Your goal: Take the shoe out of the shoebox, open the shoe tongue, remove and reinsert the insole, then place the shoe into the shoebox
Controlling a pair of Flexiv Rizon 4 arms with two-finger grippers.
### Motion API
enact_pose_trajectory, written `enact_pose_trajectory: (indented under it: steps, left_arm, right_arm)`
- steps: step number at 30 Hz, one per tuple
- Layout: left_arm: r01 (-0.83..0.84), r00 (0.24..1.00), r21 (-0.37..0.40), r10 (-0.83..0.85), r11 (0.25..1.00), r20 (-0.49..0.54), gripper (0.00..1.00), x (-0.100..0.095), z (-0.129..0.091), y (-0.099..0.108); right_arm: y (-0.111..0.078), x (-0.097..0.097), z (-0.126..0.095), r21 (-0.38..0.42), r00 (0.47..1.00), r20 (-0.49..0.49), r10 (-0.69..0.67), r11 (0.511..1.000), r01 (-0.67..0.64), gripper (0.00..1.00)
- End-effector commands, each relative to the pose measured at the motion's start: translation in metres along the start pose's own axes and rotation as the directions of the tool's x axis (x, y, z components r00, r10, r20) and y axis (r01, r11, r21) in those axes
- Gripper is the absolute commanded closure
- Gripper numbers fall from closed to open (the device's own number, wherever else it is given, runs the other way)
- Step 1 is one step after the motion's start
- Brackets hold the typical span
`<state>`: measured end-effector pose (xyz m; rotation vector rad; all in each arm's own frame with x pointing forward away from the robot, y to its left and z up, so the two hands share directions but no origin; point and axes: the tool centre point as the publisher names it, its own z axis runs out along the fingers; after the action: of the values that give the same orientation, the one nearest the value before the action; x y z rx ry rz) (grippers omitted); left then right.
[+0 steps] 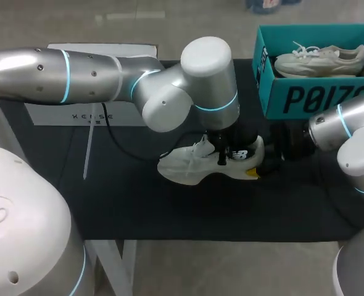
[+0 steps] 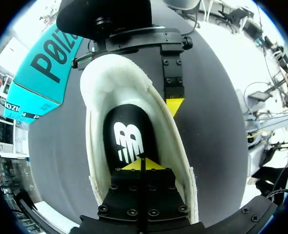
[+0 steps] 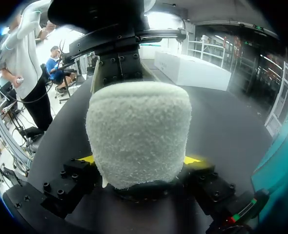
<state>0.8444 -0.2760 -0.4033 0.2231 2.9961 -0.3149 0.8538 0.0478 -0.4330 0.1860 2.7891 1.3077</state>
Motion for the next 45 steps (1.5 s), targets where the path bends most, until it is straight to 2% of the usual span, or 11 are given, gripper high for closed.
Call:
enact_pose_trajectory:
  steps: [1, 12, 14, 17, 23, 29, 40, 45]
  left_arm:
    - [0.002, 1.0, -0.004, -0.002, 1.0, -0.006, 1.0, 0.005, -0.002, 0.006]
    - [0.02, 0.999, -0.02, -0.021, 1.0, -0.026, 1.0, 0.015, 0.007, 0.01]
    - [0.022, 1.0, -0.046, -0.022, 0.999, -0.005, 0.91, 0.016, 0.009, 0.011]
    - [0.018, 1.0, -0.057, -0.018, 0.998, -0.002, 0.87, 0.017, 0.012, 0.013]
    - [0.032, 0.999, -0.056, -0.03, 0.998, 0.041, 0.65, 0.02, 0.007, 0.014]
    - [0.037, 0.996, -0.061, -0.032, 0.997, 0.084, 0.67, 0.021, 0.004, 0.017]
    - [0.035, 0.988, -0.099, -0.02, 0.994, 0.152, 0.69, 0.007, 0.027, 0.022]
    - [0.038, 0.986, -0.087, -0.023, 0.995, 0.166, 0.71, 0.008, 0.025, 0.019]
  right_arm:
    - [-0.002, 0.001, 0.004, 0.004, 1.0, 0.001, 0.0, 1.0, 0.0, 1.0]
    - [-0.002, 0.001, 0.004, 0.004, 1.0, 0.001, 0.0, 1.0, 0.0, 1.0]
    - [-0.002, 0.001, 0.004, 0.004, 1.0, 0.001, 0.0, 1.0, 0.0, 1.0]
    - [-0.002, 0.001, 0.004, 0.004, 1.0, 0.001, 0.0, 1.0, 0.0, 1.0]
    - [-0.002, 0.001, 0.004, 0.004, 1.0, 0.001, 0.0, 1.0, 0.0, 1.0]
    - [-0.002, 0.001, 0.004, 0.004, 1.0, 0.001, 0.0, 1.0, 0.0, 1.0]
    - [-0.002, 0.001, 0.004, 0.004, 1.0, 0.001, 0.0, 1.0, 0.0, 1.0]
    - [-0.002, 0.001, 0.004, 0.004, 1.0, 0.001, 0.0, 1.0, 0.0, 1.0]
